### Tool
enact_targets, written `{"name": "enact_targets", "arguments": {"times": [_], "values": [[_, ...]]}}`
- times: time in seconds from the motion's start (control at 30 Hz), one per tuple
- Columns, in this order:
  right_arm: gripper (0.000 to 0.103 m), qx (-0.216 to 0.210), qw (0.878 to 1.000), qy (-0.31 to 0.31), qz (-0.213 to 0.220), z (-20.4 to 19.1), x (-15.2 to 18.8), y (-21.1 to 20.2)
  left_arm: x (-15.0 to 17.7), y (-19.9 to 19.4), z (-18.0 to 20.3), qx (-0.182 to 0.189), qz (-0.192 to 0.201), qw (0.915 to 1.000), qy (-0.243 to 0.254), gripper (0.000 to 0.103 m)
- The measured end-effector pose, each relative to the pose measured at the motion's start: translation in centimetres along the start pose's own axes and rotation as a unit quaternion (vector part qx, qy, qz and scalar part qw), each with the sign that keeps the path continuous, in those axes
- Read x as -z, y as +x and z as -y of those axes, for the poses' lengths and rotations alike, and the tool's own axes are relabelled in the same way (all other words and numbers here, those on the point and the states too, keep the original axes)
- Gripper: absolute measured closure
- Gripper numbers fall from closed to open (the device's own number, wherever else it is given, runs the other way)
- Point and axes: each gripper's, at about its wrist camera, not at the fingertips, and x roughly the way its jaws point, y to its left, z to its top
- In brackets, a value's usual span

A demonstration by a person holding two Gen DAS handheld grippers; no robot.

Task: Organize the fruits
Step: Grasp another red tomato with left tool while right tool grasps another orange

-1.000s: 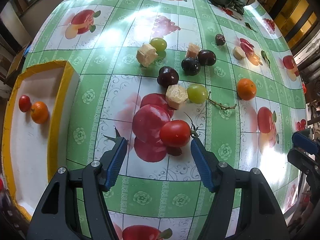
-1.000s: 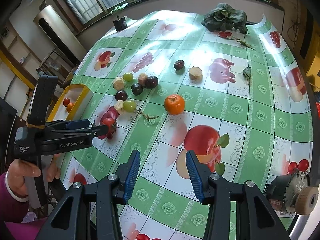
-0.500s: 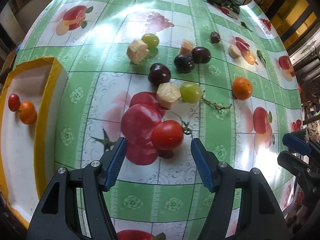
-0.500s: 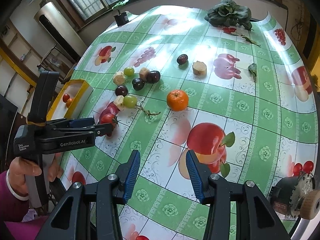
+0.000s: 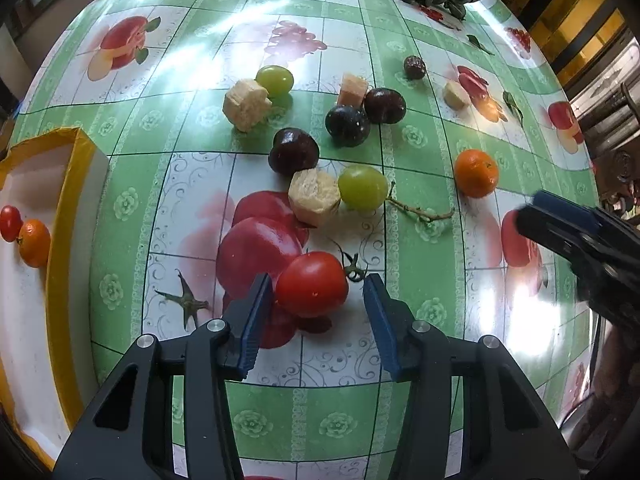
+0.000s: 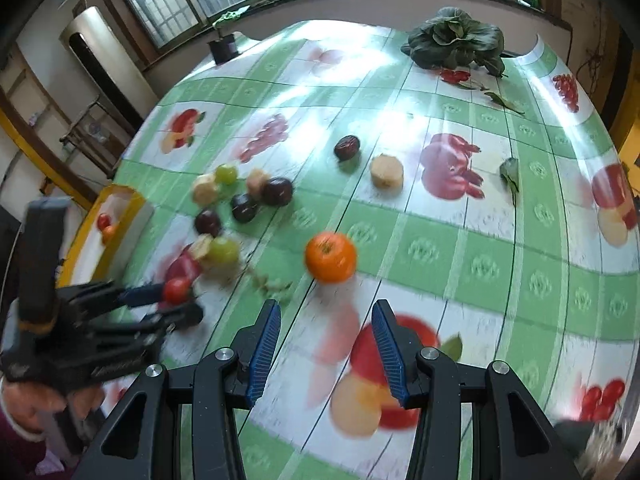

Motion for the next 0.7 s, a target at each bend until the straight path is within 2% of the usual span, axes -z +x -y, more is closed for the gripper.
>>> {"name": "enact_targets", "arguments": {"times": [0.2,0.23,0.27,0.3,0.33,0.4,0.5,0.7], "values": [[0.058,0.005,1.000,-0.009,-0.006,0.3,-2.0,2.5,-0.3,0.2,0.3,-0.006,0.001,1.0000,0.005,0.056],[0.061,0.002,1.000,-0.013,-0.010,0.3,-2.3,2.9,-0.3,0.2,0.4,-0.008,0.003,0.9999,0.006,0.056],[0.071,0.001,1.000,-0.018,-0.013,0.2,-2.4,3.2,-0.3,0.3,0.4,-0.010,0.004,0.9999,0.007,0.056],[0.071,0.005,0.999,-0.025,-0.024,0.0,-2.4,3.8,-0.3,0.3,0.5,-0.014,0.006,0.9998,0.010,0.057],[0.071,0.003,0.999,-0.025,-0.020,0.0,-2.5,3.8,-0.3,0.4,0.6,-0.016,0.007,0.9997,0.014,0.065],[0.072,0.002,0.999,-0.022,-0.025,0.0,-2.4,3.8,-0.4,0.4,0.8,-0.021,0.009,0.9995,0.020,0.068],[0.072,0.009,1.000,-0.021,-0.021,0.3,-2.0,2.7,-0.4,0.0,0.4,-0.003,0.006,1.0000,0.007,0.069],[0.072,0.018,1.000,-0.002,0.004,0.7,-0.4,-1.3,-0.2,-2.7,0.8,0.000,0.027,0.9995,0.017,0.069]]}}
